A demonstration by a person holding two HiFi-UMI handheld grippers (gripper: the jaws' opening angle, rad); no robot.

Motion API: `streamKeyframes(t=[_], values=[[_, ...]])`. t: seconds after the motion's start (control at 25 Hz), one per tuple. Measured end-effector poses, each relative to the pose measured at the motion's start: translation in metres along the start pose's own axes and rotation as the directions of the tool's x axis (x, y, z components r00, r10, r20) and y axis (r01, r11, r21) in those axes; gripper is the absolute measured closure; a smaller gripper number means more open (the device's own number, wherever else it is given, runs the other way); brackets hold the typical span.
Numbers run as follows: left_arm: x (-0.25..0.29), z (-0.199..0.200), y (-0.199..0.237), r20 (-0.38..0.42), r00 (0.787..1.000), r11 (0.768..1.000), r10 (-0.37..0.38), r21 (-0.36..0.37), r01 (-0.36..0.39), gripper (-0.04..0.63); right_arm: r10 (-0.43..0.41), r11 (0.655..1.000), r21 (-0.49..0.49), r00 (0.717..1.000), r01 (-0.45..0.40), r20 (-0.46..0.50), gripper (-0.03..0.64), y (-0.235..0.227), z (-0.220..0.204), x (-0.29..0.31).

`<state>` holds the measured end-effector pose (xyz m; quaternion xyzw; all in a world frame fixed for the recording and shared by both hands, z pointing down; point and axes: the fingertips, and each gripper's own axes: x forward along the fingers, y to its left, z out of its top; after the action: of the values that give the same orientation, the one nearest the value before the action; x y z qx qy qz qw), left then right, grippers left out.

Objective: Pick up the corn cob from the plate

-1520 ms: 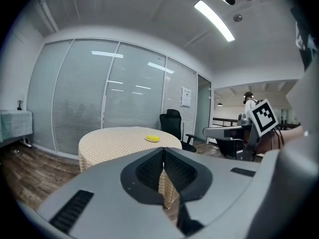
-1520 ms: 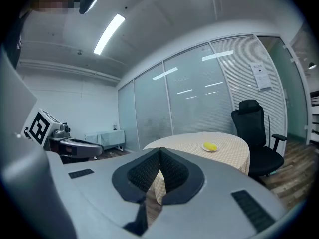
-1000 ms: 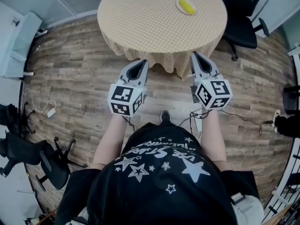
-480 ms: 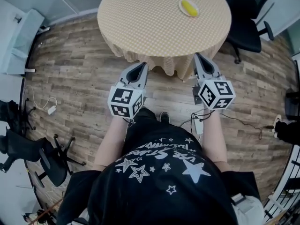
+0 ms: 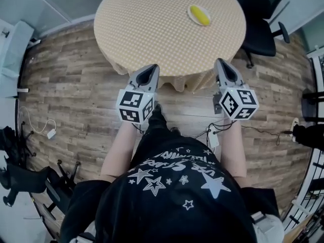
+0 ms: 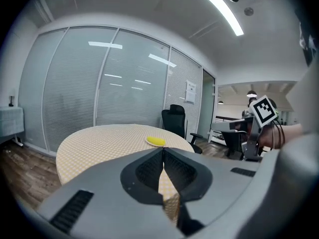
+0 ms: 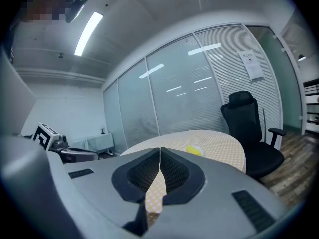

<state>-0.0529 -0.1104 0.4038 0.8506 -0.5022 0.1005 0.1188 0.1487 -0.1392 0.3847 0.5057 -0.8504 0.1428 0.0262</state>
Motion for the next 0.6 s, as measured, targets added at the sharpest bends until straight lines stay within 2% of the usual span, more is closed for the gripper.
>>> streamKeyframes(t=[0.16, 0.6], values=[[0.034, 0.015, 0.021, 0.004, 0.999, 0.999, -0.045, 0.005, 0.045, 0.586, -0.062, 0.998, 0.014, 0.998, 0.062, -0.004, 0.589, -0.018, 0.008, 0.027], [0.079, 0.026, 0.106, -0.014, 0.996, 0.996, -0.083, -0.017, 0.083, 0.586, -0.092, 0.995, -0.034, 0.992, 0.089, -0.085, 0.589, -0.003, 0.01, 0.118]])
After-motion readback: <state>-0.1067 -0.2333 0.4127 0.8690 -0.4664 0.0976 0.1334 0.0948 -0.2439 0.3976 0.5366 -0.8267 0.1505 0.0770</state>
